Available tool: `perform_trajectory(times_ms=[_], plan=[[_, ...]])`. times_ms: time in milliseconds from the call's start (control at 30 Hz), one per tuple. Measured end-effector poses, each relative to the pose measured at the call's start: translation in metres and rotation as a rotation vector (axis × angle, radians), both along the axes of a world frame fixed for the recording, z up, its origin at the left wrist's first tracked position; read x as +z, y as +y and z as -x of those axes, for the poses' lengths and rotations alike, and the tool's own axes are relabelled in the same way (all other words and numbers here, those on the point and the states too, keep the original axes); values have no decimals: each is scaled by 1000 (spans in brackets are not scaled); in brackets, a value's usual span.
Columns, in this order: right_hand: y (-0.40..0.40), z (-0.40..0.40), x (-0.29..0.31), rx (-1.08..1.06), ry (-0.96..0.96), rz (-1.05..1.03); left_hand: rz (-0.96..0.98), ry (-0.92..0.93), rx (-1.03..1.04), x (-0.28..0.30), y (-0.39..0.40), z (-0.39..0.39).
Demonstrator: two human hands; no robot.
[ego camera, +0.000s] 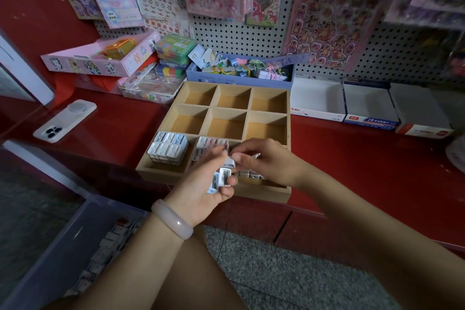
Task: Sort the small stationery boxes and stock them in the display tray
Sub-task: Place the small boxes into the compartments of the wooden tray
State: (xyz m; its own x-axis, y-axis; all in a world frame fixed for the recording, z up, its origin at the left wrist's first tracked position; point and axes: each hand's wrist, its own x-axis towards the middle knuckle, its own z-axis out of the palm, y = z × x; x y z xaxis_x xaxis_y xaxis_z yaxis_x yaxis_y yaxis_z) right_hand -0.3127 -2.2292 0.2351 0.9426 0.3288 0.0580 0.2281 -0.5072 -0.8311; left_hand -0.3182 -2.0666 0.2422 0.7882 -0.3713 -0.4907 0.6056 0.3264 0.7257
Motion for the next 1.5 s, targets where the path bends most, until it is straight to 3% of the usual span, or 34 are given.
perform_trajectory(times_ms=[100, 267, 533, 767, 1033, 1333, 1500], plan=[[-1, 2, 7, 172, 171, -50, -48, -70, -84, -1, 4, 1], [-8, 5, 11, 245, 361, -172, -30, -131, -230, -1, 12, 2], [-4, 6, 5, 38, 135, -88, -64, -111, -186, -4, 9, 2], [0, 10, 3, 21, -148, 51, -74, -110, -111, -4, 6, 2], [-3, 17, -7, -34, 42, -281, -82, -121, -85, -6, 3, 4], [-7, 18, -9, -87, -96, -47, -257, -236, -72, -9, 0, 4], [-26, 16, -10, -128, -208, 202, -229, -195, -30, -9, -2, 5]])
